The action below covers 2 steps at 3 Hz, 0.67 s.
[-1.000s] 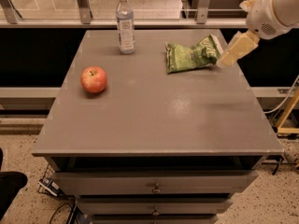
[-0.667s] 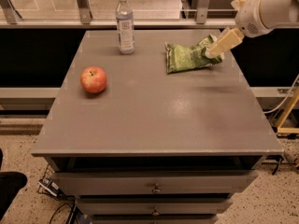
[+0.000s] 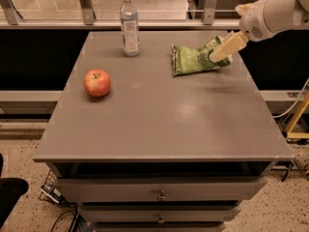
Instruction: Pick green jalapeno chip bag
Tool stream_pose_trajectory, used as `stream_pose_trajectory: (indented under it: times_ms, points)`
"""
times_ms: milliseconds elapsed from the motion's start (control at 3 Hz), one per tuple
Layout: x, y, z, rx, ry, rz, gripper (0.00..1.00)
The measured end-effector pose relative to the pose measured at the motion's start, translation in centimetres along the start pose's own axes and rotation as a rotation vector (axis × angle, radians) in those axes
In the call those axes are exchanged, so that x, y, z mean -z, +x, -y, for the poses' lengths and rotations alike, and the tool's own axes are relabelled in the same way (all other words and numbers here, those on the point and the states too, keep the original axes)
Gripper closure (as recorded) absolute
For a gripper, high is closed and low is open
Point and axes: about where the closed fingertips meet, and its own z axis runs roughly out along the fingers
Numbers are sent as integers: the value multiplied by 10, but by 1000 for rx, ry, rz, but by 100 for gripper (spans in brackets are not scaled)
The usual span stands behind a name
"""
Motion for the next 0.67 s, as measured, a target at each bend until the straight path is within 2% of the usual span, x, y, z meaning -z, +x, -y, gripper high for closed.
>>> stream_pose_trajectory:
  times_ms: [667]
  points:
    - [-66,40,5,-147,-116,18,0]
